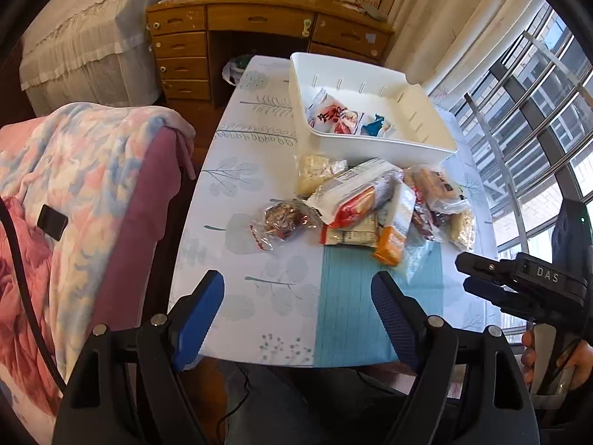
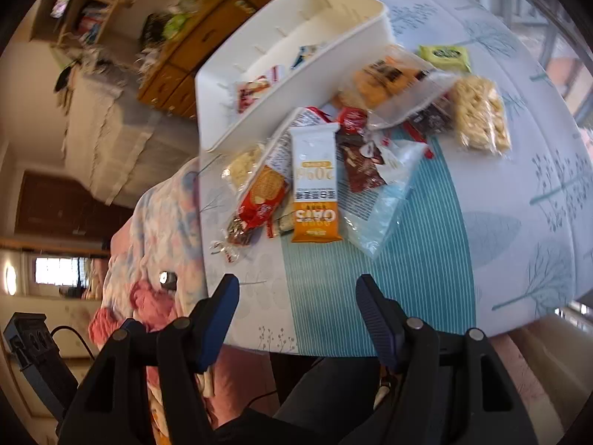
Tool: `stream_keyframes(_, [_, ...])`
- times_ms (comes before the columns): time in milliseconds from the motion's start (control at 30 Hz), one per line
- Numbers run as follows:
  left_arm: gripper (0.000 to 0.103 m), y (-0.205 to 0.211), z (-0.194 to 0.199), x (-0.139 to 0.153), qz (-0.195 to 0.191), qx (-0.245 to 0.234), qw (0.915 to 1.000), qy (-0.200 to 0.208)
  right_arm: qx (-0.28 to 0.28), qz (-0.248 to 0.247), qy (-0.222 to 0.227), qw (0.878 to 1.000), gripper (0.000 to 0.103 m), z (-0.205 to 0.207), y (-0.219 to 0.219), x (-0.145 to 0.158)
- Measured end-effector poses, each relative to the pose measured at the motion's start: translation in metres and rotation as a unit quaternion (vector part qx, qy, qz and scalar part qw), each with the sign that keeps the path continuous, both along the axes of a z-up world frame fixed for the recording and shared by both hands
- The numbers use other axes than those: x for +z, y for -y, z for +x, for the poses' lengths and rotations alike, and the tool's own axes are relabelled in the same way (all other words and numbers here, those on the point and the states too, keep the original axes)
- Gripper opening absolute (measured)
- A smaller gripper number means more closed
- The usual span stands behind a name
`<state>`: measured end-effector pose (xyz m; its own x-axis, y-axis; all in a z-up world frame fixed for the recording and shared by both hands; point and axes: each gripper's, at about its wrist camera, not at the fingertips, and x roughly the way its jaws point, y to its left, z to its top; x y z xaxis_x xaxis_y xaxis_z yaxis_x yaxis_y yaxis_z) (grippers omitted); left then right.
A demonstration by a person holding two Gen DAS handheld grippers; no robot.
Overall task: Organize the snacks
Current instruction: 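Withdraw both tools from the tray toward the remaining snacks, then grasp the clear nut-cluster bag with the left tool while the right tool grasps the OATS bar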
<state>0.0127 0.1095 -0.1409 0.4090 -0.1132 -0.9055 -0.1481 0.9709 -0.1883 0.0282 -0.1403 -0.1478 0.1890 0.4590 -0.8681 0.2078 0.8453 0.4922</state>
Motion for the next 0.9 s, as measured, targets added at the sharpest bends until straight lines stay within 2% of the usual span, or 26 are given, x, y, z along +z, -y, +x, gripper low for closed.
stream_keyframes(133, [0.081,-0.012,0.025,-0.016,0.005,-0.043,0.9989,-0.019,-0.043,-0.008,-0.011,0.999,0.066,0.000,-0.007,-0.007])
stream_keyframes(267, [0.081,-0.015,0.052,-0.034,-0.002,-0.101,0.9939,-0.044,-0.093,-0.023,-0.006,0.995,0.066,0.002,-0.009,-0.010])
stream_keyframes(367, [0.081,-0.015,0.071,-0.047,0.001,-0.147,0.9875,-0.056,-0.129,-0.049,-0.003,0.990,0.066,0.004,-0.014,-0.015])
stream_keyframes(533, [0.081,-0.013,0.105,-0.073,0.009,-0.220,0.9721,-0.080,-0.174,-0.091,0.015,0.980,0.066,0.003,-0.024,-0.022])
stream_keyframes(667, [0.081,-0.009,0.123,-0.092,0.021,-0.260,0.9610,-0.093,-0.178,-0.128,0.036,0.975,0.066,0.002,-0.038,-0.024])
stream_keyframes(767, [0.081,-0.001,0.128,-0.107,0.024,-0.291,0.9516,-0.096,-0.167,-0.138,0.067,0.974,0.066,0.002,-0.051,-0.025])
stream_keyframes(900, [0.081,0.009,0.133,-0.128,0.028,-0.310,0.9447,-0.104,-0.138,-0.151,0.094,0.974,0.066,0.007,-0.062,-0.030])
